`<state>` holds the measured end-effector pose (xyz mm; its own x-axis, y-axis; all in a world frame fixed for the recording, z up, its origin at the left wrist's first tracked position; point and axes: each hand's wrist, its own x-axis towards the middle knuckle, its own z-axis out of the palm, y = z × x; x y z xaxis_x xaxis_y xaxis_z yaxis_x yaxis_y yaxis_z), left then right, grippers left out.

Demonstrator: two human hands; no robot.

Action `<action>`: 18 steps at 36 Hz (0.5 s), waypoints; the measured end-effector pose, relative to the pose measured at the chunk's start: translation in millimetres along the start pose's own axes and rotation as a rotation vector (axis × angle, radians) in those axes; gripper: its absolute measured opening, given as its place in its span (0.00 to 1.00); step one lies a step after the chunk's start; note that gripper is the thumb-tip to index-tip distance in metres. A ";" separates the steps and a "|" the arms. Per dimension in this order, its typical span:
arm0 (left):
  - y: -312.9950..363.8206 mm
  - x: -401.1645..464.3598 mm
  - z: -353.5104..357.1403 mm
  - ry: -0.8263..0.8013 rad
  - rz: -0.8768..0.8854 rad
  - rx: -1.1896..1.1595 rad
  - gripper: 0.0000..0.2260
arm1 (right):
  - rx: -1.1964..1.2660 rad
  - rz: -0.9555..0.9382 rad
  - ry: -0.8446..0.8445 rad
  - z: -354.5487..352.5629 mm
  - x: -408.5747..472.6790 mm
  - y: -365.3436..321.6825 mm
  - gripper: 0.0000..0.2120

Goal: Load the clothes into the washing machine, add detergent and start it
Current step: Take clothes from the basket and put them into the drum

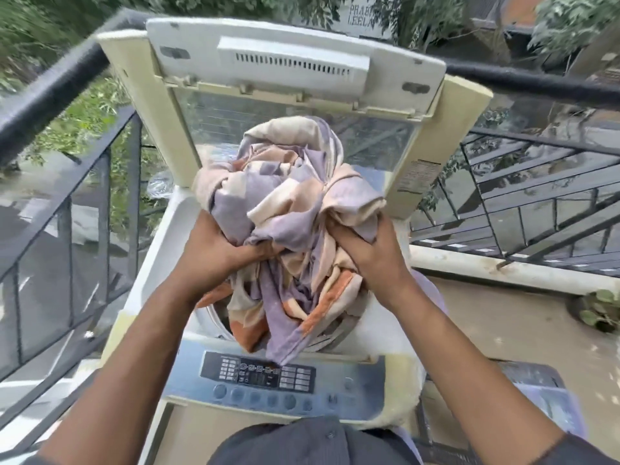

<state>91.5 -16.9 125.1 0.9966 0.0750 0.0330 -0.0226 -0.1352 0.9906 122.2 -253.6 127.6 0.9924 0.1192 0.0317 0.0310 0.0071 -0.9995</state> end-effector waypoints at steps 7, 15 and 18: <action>-79.1 0.3 -14.6 -0.067 -0.083 0.276 0.48 | -0.304 -0.092 -0.034 18.3 12.3 68.3 0.37; -159.8 11.8 -35.7 -0.656 -0.325 1.124 0.41 | -1.320 0.371 -0.531 19.1 15.7 132.7 0.26; -159.2 12.5 -33.0 -0.649 -0.381 1.035 0.34 | -1.324 0.346 -0.540 27.1 10.4 139.2 0.27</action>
<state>105.0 38.2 -27.8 0.7889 -0.1757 -0.5889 0.0517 -0.9359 0.3485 133.7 -224.5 -11.1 0.8182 0.2763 -0.5043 0.1864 -0.9571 -0.2219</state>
